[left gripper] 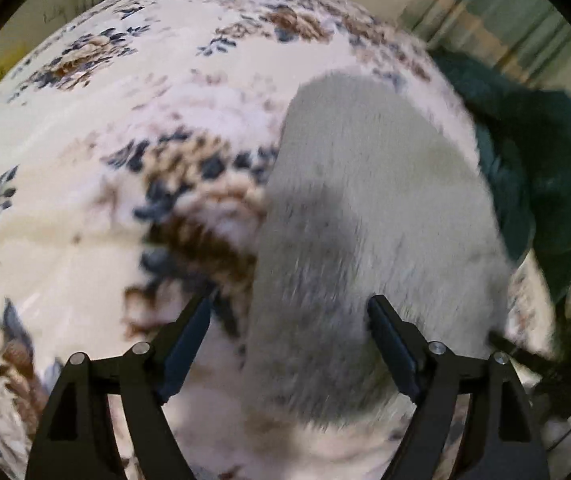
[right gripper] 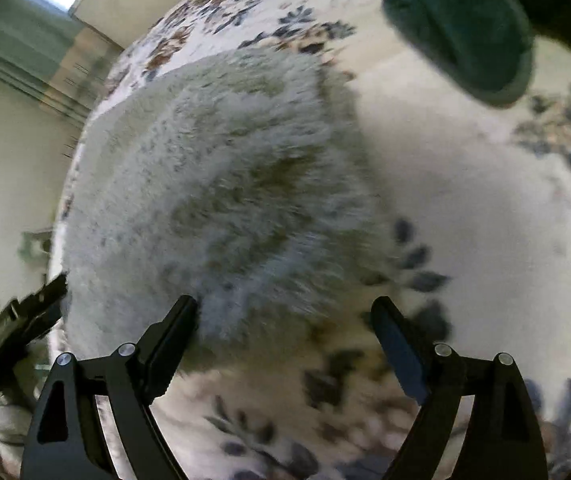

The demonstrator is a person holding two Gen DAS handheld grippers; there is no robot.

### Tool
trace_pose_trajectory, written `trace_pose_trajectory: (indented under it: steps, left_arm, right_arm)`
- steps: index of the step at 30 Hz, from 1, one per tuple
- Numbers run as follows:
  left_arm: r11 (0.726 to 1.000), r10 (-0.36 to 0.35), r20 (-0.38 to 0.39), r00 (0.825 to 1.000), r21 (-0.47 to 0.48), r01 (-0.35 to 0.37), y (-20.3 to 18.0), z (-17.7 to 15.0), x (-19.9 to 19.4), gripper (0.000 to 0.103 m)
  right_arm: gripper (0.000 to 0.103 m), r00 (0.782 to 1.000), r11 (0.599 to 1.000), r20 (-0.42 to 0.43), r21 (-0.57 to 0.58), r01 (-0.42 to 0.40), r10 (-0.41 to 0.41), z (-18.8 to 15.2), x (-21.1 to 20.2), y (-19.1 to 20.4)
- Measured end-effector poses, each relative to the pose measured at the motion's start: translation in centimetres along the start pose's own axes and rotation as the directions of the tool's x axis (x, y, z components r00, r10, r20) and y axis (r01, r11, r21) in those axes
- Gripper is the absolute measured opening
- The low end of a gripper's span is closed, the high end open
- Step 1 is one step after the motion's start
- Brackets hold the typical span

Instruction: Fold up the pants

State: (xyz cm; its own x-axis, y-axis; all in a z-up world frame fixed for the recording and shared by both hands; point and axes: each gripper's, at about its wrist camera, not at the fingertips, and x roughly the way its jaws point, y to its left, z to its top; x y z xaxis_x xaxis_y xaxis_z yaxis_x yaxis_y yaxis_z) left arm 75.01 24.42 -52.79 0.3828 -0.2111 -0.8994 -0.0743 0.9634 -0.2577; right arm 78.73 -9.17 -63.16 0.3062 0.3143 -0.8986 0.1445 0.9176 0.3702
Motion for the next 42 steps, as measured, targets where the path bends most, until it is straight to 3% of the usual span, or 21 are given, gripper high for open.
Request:
trace_pose_trajectory:
  steps: [1, 4, 6, 8, 9, 10, 11, 14, 16, 19, 25, 42]
  left_arm:
    - [1.0, 0.019, -0.009, 1.0, -0.001, -0.019, 0.1, -0.6, 0.2, 0.08]
    - [0.999, 0.025, -0.021, 0.999, -0.043, -0.026, 0.3, -1.1, -0.3, 0.08]
    - [0.998, 0.051, 0.009, 0.999, -0.03, -0.051, -0.5, -1.0, -2.0, 0.08]
    - [0.996, 0.092, 0.046, 0.995, -0.005, -0.092, -1.8, -1.1, -3.9, 0.08]
    - [0.994, 0.112, 0.062, 0.992, 0.014, -0.113, -2.6, -1.3, -5.0, 0.083]
    - [0.99, 0.137, 0.071, 0.988, 0.033, -0.14, -3.5, -1.5, -6.0, 0.094]
    - [0.986, 0.155, 0.076, 0.985, 0.048, -0.159, -4.3, -1.7, -6.6, 0.099]
    - [0.967, 0.225, 0.12, 0.967, 0.092, -0.237, -6.6, -2.7, -9.6, 0.1]
    - [0.964, 0.229, 0.139, 0.963, 0.102, -0.244, -7.9, -3.5, -12.0, 0.1]
    - [0.971, 0.199, 0.156, 0.968, 0.099, -0.216, -9.3, -4.6, -15.4, 0.1]
    - [0.973, 0.177, 0.217, 0.96, 0.11, -0.204, -12.8, -7.4, -23.5, 0.1]
    - [0.973, 0.149, 0.385, 0.911, 0.108, -0.205, -21.2, -18.3, -47.6, 0.1]
  right_arm:
    - [0.09, 0.999, 0.999, 0.0, -0.011, 0.036, -0.036, -1.4, -2.1, -0.3]
    - [0.09, 0.996, 0.996, -0.023, -0.012, 0.09, -0.09, -2.5, -3.2, -0.7]
    - [0.09, 0.995, 0.995, -0.019, -0.01, 0.099, -0.099, -0.4, -3.5, 0.2]
    - [0.093, 0.99, 0.989, 0.025, -0.041, 0.141, -0.14, -0.6, -5.8, 1.4]
    - [0.097, 0.985, 0.984, 0.047, -0.059, 0.168, -0.165, -0.2, -6.5, 2.2]
    - [0.103, 0.979, 0.977, 0.069, -0.077, 0.197, -0.192, -0.4, -7.6, 2.9]
    - [0.103, 0.97, 0.968, 0.094, -0.094, 0.232, -0.224, -0.7, -8.7, 3.5]
    - [0.103, 0.941, 0.936, 0.143, -0.134, 0.326, -0.308, -1.3, -11.2, 5.7]
    - [0.103, 0.931, 0.926, 0.166, -0.142, 0.35, -0.326, -2.5, -14.0, 6.5]
    - [0.103, 0.928, 0.927, 0.187, -0.137, 0.349, -0.322, -4.4, -18.7, 7.4]
    - [0.103, 0.917, 0.93, 0.263, -0.136, 0.343, -0.3, -8.6, -30.0, 8.3]
    - [0.103, 0.857, 0.921, 0.479, -0.217, 0.325, -0.189, -21.6, -61.3, 11.4]
